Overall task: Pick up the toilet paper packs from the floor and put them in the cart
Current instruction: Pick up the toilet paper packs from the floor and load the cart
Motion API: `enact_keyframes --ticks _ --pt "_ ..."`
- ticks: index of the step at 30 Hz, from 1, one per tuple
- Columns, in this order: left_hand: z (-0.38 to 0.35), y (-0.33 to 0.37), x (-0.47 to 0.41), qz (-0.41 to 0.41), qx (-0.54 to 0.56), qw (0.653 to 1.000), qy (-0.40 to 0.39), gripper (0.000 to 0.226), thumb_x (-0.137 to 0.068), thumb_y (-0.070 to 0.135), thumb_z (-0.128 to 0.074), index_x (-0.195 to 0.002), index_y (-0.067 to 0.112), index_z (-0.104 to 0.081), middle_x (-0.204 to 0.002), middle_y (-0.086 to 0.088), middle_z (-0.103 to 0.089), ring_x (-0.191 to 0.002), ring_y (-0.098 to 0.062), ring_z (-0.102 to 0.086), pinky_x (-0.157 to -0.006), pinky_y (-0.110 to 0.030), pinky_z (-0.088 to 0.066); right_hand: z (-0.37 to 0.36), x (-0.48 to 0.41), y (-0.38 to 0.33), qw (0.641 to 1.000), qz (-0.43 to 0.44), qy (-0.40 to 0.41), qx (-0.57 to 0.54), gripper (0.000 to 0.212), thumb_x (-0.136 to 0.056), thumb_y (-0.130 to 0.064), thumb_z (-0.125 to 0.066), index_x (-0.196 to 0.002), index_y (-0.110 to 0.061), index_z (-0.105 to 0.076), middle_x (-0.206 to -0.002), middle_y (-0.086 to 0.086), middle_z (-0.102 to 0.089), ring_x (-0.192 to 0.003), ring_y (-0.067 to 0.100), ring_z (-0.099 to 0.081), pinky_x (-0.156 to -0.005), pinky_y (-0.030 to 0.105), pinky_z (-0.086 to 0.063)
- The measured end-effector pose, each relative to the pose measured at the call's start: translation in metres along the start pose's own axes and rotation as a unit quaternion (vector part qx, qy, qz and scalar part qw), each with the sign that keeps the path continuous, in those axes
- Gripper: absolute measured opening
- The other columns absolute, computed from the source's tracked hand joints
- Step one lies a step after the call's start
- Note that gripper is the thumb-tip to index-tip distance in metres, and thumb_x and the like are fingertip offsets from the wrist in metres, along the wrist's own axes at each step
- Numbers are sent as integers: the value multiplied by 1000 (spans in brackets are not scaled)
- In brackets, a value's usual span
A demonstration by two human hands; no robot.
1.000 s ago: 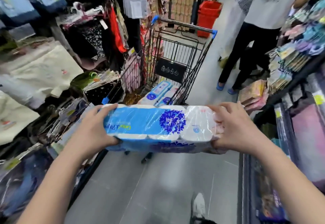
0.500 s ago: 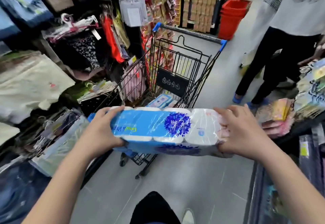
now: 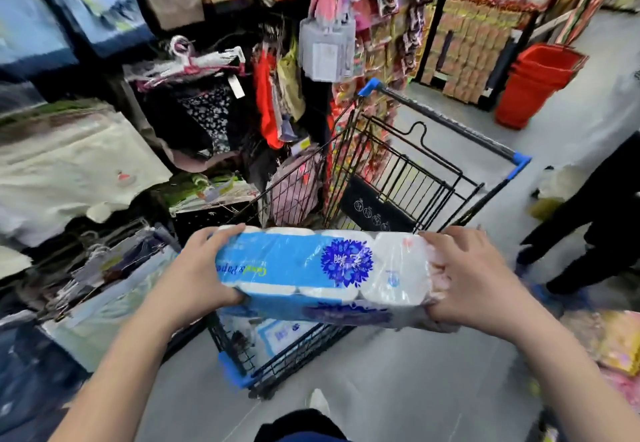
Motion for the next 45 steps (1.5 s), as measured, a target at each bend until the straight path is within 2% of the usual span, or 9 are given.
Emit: enact_keyframes --ticks 7,15,21,25,29,33,35,40,45 --pt "6 -31 -53 54 16 998 24 110 -49 22 -91 -147 35 -42 -131 9 -38 -118 -4 -39 -96 -10 -25 3 -103 -16 998 51 -19 16 108 -42 -52 -66 -145 -25 -50 -127 7 -49 -124 33 -43 -111 48 -38" --pt "-6 -78 -71 161 36 985 51 122 -32 55 -66 -149 32 -41 -141 -8 -40 -133 -22 -42 -110 -20 -27 -26 -197 -42 986 129 -83 62 115 -45 -65 -69 -151 -30 -40 -140 6 -45 -131 30 -38 -112 45 -38" --pt "-26 -101 -82 242 20 967 79 119 -41 44 -80 -151 34 -34 -141 -9 -37 -131 -30 -45 -114 -36 -37 -72 -263 -55 973 185 -109 88 114 -45 -59 -72 -149 -25 -41 -130 8 -46 -126 35 -43 -109 48 -39" --pt "-45 -110 -95 293 10 953 72 114 -52 32 -85 -152 38 -31 -146 -11 -28 -137 -30 -38 -115 -30 -32 -102 -303 -63 962 210 -142 106 119 -47 -72 -76 -150 -24 -38 -136 12 -46 -129 34 -40 -115 48 -32" --pt "-69 -120 -110 330 27 942 57 112 -55 22 -84 -152 38 -30 -151 -14 -25 -140 -31 -34 -115 -32 -34 -134 -339 -65 953 237 -142 122 113 -50 -67 -83 -144 -19 -45 -135 14 -48 -130 35 -42 -116 48 -31" --pt "-91 -128 -125 383 1 922 52 114 -60 25 -86 -152 47 -24 -157 -9 -21 -145 -28 -28 -112 -44 -38 -179 -370 -59 951 242 -152 120 106 -43 -57 -83 -136 -18 -52 -129 19 -52 -124 40 -47 -114 55 -34" --pt "-99 -131 -131 399 -17 915 55 113 -62 27 -87 -153 46 -22 -160 -9 -18 -146 -30 -27 -112 -47 -37 -197 -379 -58 950 245 -150 120 101 -46 -52 -84 -135 -16 -53 -129 20 -52 -126 41 -47 -117 57 -28" --pt "-119 -143 -143 424 -70 901 60 107 -71 25 -82 -156 42 -19 -162 -10 -14 -146 -35 -25 -110 -48 -36 -239 -395 -56 948 254 -151 118 100 -44 -48 -86 -132 -13 -53 -129 23 -52 -124 43 -47 -118 61 -22" --pt "-153 -160 -143 446 -64 892 25 108 -74 25 -81 -155 46 -13 -161 -10 -8 -143 -37 -26 -115 -46 -29 -281 -398 -52 944 255 -171 123 111 -38 -46 -94 -136 -11 -55 -124 25 -55 -120 45 -50 -115 62 -30"
Point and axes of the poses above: each hand's wrist, its own x-axis away from the middle knuckle, its own z-axis out of the back of the hand, y = z × x, the point moved 6 cm from there along -x, towards the middle knuckle
